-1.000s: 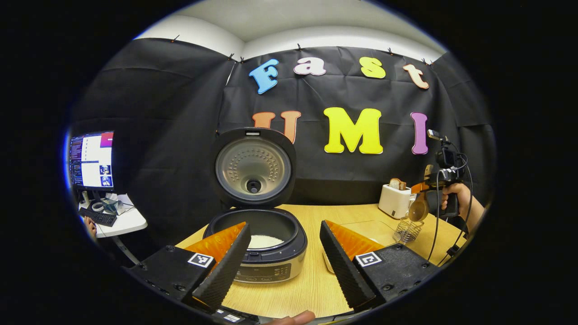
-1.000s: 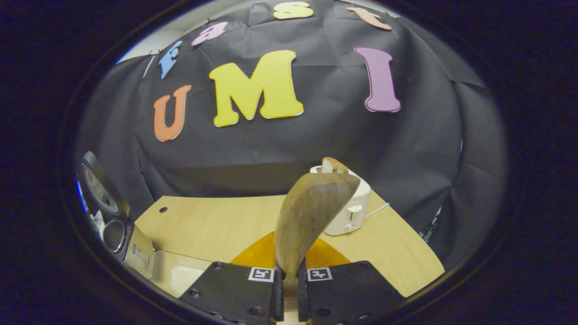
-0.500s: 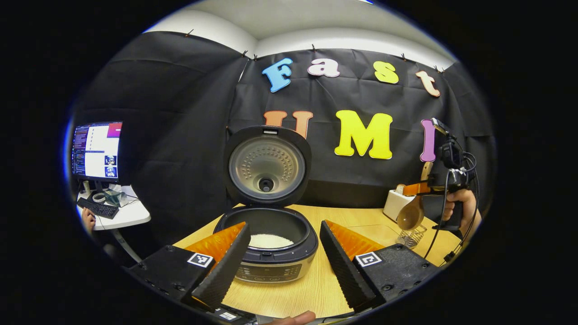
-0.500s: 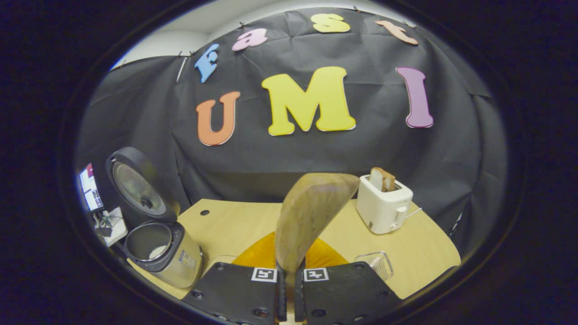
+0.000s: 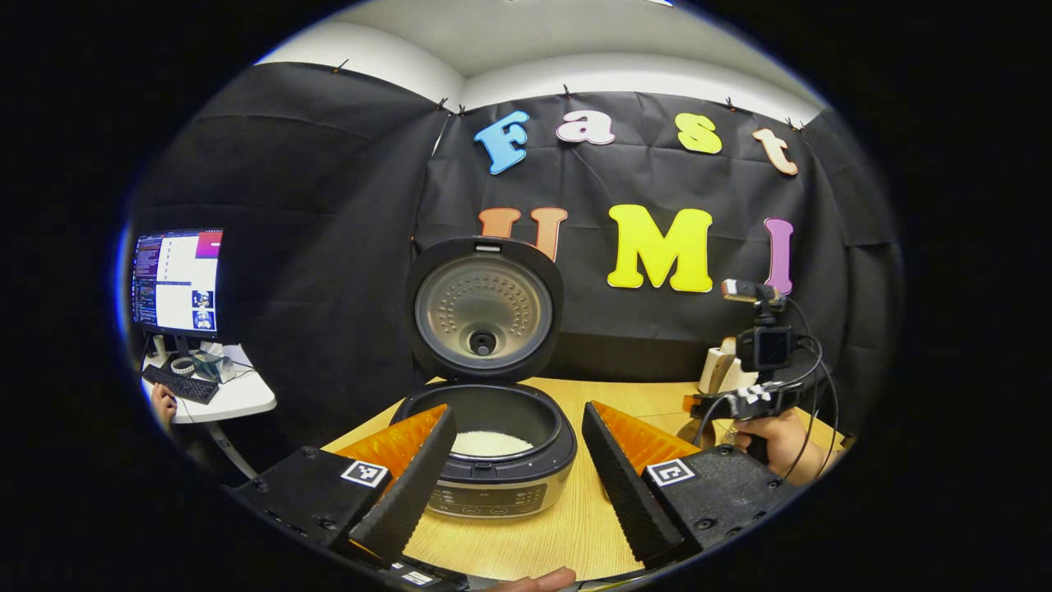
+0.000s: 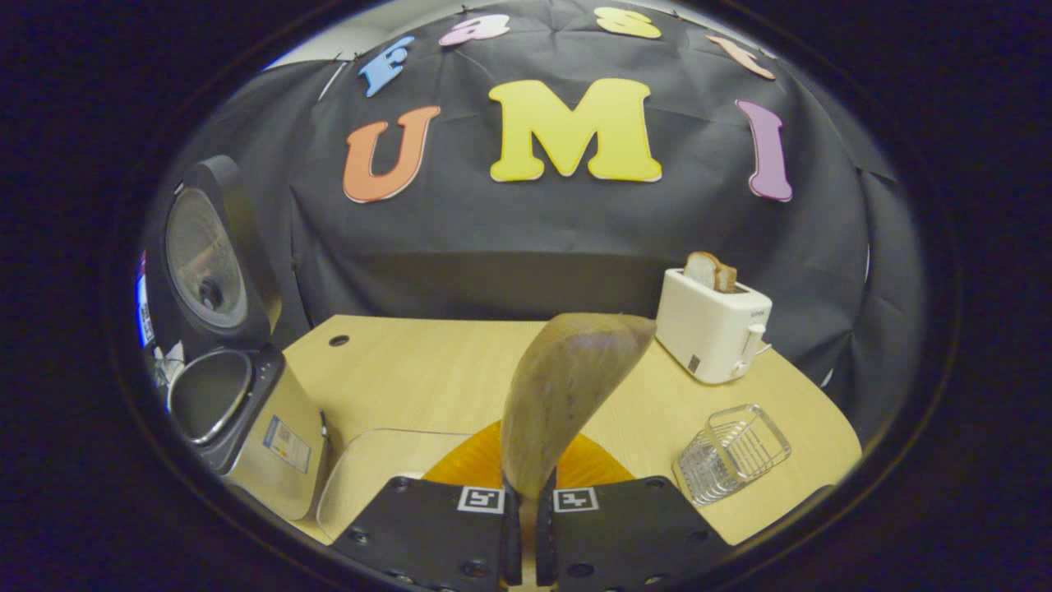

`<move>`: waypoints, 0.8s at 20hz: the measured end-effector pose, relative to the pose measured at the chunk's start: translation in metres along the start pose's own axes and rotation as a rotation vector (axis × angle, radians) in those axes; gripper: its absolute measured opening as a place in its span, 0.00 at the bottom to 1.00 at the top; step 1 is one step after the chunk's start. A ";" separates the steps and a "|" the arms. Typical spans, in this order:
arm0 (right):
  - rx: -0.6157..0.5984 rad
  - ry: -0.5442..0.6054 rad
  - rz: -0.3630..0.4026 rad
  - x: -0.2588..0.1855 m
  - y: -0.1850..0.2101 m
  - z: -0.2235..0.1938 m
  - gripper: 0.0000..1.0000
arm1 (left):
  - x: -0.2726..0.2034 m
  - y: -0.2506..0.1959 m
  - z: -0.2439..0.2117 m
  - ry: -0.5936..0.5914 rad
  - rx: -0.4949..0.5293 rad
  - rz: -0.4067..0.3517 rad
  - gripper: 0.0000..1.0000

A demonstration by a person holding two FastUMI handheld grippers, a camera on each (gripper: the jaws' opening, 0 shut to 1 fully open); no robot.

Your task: Close the left gripper, press the button to open the rice cooker; take a wooden spoon from the chopstick holder with the right hand, scoop a spoonful of rice and pour it into the rice cooker, then put the wooden spoon back into the chopstick holder.

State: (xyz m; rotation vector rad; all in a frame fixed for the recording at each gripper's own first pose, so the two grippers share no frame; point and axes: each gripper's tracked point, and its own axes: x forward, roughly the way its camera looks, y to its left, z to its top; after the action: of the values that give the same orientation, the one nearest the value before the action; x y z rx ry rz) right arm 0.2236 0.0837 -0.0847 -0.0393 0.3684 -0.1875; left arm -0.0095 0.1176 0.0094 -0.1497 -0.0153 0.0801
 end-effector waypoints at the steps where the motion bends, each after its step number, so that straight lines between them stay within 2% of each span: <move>1: -0.017 0.006 -0.011 0.003 0.000 -0.005 0.08 | 0.000 -0.001 0.000 0.001 0.002 -0.002 0.98; 5: -0.091 -0.001 -0.071 0.009 -0.005 -0.019 0.07 | 0.002 0.003 -0.003 0.010 0.026 0.022 0.98; 7: -0.101 -0.006 -0.071 0.006 0.002 -0.026 0.07 | 0.003 0.000 -0.005 0.014 0.034 0.022 0.98; 11: -0.064 0.018 -0.035 -0.002 0.026 -0.038 0.07 | 0.003 -0.002 -0.006 0.017 0.032 0.018 1.00; 16: -0.003 -0.006 -0.083 -0.007 0.036 -0.040 0.07 | 0.001 0.002 -0.003 0.008 0.033 0.030 0.98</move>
State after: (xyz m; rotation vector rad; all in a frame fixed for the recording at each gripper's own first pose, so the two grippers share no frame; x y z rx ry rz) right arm 0.2087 0.1203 -0.1220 -0.0587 0.3614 -0.2690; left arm -0.0087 0.1188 0.0058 -0.1175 -0.0036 0.1093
